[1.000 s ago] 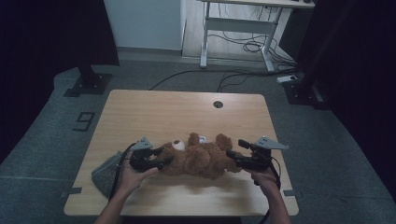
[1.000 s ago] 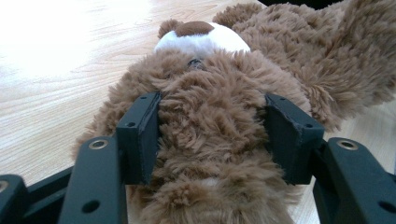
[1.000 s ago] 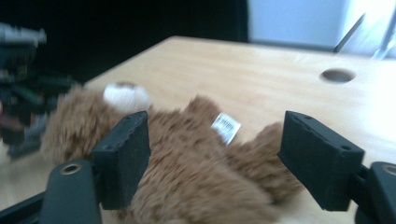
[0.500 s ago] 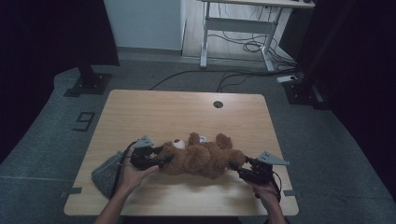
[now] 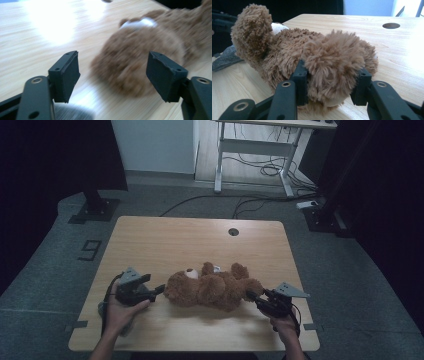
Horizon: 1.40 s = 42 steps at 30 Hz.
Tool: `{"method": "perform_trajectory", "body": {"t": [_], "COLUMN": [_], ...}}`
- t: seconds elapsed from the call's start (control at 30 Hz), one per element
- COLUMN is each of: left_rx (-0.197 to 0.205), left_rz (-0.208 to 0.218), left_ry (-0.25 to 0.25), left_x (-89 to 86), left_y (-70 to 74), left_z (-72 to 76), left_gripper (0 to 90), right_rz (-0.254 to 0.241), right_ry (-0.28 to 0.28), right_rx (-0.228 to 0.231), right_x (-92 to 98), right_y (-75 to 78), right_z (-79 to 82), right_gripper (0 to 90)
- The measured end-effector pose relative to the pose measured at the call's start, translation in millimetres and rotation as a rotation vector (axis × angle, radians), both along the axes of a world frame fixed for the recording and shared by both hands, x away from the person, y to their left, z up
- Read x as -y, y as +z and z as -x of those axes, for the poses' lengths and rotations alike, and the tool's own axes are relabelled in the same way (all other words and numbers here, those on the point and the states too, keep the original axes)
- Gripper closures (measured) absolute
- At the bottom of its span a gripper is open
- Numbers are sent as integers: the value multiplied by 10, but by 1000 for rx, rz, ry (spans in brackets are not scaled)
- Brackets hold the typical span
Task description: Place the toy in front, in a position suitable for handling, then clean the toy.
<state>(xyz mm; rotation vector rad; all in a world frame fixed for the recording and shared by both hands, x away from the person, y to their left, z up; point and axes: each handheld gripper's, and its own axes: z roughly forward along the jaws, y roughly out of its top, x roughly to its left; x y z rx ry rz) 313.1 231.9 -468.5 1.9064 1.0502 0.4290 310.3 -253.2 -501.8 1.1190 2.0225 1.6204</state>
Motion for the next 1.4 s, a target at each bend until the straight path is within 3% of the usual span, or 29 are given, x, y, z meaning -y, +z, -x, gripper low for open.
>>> {"method": "perform_trajectory", "body": {"t": [0.1,0.17,0.33,0.63,0.8,0.9,0.97,1.0,1.03,1.1,1.2,1.27,1.33,1.37,1.4], "left_rx": [-14,-53,-92,-148,-163,-134,-105,-99,-97,-90,-47,-38,-21,-2,8], "left_rz": [-27,-74,-132,-170,-205,-217,-183,-147,-138,-127,-12,9,59,111,123], "left_ry": [44,68,104,121,137,174,198,200,195,186,141,134,121,107,102], "left_x": [-147,-261,-346,-403,-398,-426,-480,-511,-524,-537,-591,-600,-616,-620,-613], "left_y": [-99,-238,-409,-608,-701,-707,-702,-693,-684,-667,-532,-504,-455,-396,-366], "left_z": [103,162,194,215,192,211,229,238,243,252,303,315,340,368,380], "left_gripper": [239,218,198,168,254,405,606,684,727,755,761,762,762,760,760], "right_rz": [-9,-10,-10,-17,-18,-19,-23,-22,-23,-23,-23,-23,-22,-22,-22], "right_ry": [2,5,7,9,8,11,11,12,12,12,13,12,13,13,13], "right_rx": [-5,-1,1,-2,-2,2,1,-2,-2,-2,-2,-2,-2,-1,-2], "right_x": [8,12,18,22,22,25,27,30,30,31,32,33,34,35,35], "right_y": [-16,-23,-30,-43,-49,-54,-62,-62,-65,-64,-66,-66,-66,-66,-66], "right_z": [-4,-2,3,15,18,19,20,20,19,19,15,14,14,14,15], "right_gripper": [578,579,578,577,576,574,574,574,574,574,573,573,573,573,572]}}
